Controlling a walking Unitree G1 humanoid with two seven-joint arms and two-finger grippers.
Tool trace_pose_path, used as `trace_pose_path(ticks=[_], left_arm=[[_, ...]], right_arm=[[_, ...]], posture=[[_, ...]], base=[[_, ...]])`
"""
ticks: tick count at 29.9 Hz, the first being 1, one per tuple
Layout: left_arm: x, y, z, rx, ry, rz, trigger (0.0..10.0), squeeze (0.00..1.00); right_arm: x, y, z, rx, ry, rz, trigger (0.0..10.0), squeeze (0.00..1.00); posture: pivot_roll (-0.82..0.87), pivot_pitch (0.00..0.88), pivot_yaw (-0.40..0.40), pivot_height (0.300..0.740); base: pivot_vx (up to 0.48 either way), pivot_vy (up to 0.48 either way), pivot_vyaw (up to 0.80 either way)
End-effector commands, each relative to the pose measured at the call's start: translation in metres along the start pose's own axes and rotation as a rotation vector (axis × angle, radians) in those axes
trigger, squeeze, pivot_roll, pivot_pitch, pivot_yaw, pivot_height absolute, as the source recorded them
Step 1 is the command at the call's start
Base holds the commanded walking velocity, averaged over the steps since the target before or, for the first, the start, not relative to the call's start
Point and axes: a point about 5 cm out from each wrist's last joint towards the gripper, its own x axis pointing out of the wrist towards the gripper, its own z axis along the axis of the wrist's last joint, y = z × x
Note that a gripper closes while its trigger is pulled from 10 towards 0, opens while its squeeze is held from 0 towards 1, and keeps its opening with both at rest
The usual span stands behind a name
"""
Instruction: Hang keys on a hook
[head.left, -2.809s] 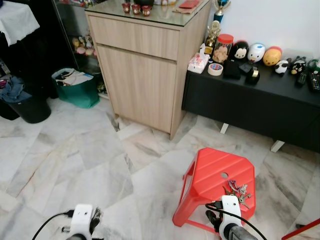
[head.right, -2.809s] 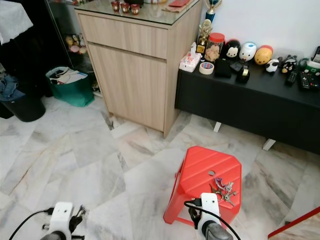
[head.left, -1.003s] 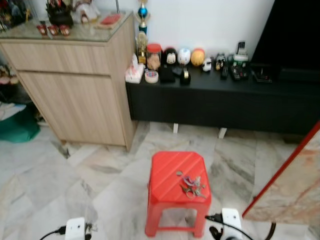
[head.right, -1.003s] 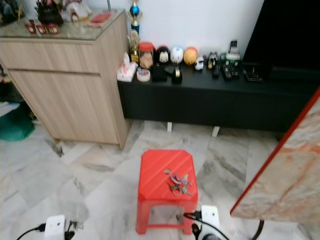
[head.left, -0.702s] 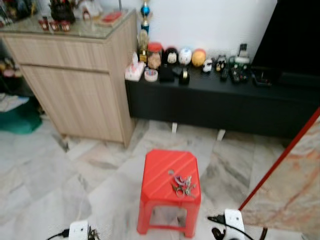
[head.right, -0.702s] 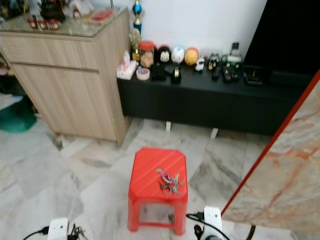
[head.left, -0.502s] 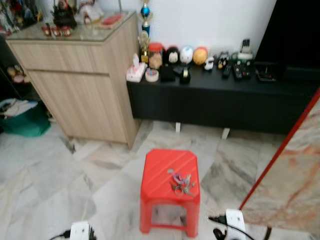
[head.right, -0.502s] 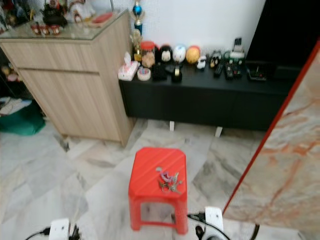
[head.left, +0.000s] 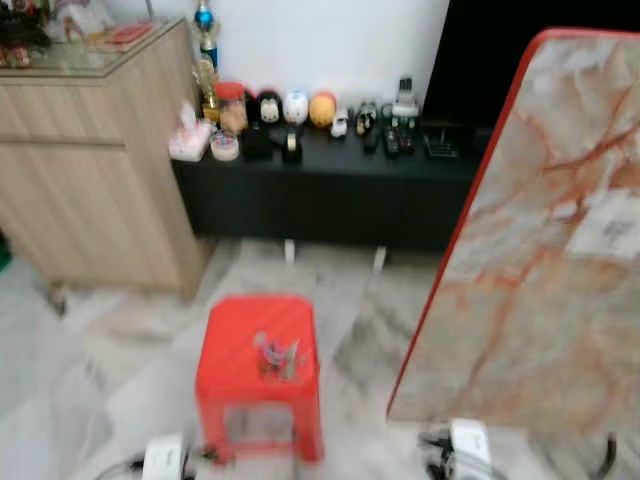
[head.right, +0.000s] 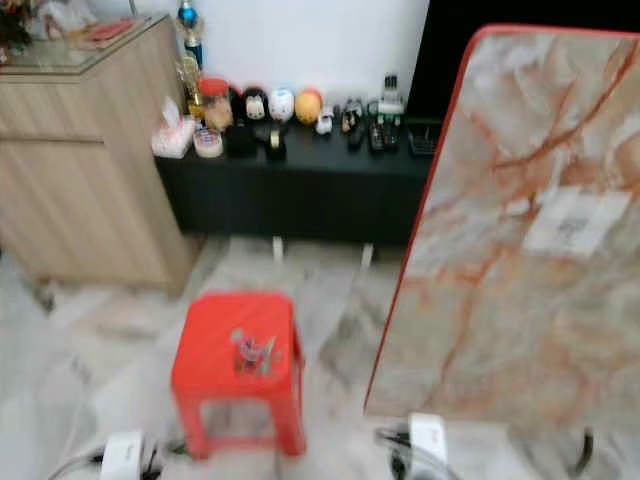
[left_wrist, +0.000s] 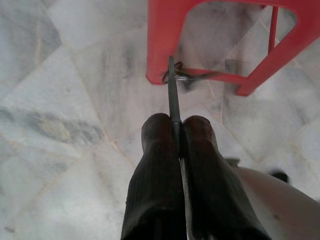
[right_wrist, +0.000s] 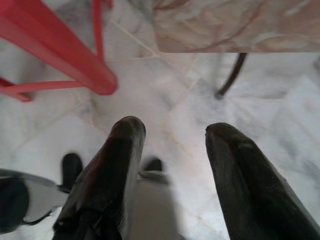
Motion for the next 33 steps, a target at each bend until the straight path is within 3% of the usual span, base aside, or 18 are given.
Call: trace_pose_path(ticks=[1,20,33], left_arm=[[0.0005,-0.0034,0.0006,0.013,-0.001,-0.013,10.0,0.00],[0.0007,-0.0057,-0.0007,0.022,0.013,-0.025,10.0,0.00],[-0.0001,-0.0052,-0.0038,0.031,0.027,-0.029,10.0,0.00]], right_arm=[[-0.0009,-0.0100,0.0014,-0.003,-0.004,-0.025,10.0,0.00],[-0.0009,-0.0089,0.0026,-0.082,-0.007,0.001,10.0,0.00],[-0.0008,-0.0082,0.0019,-0.060,-0.005,-0.001,10.0,0.00]], posture=[[0.08,0.014,-0.011,0.740],[0.08,0.000,-0.008,0.740],[0.08,0.006,-0.005,0.740]], base=[[0.000,-0.375,0.00],[0.000,-0.370,0.00],[0.000,-0.356,0.55]])
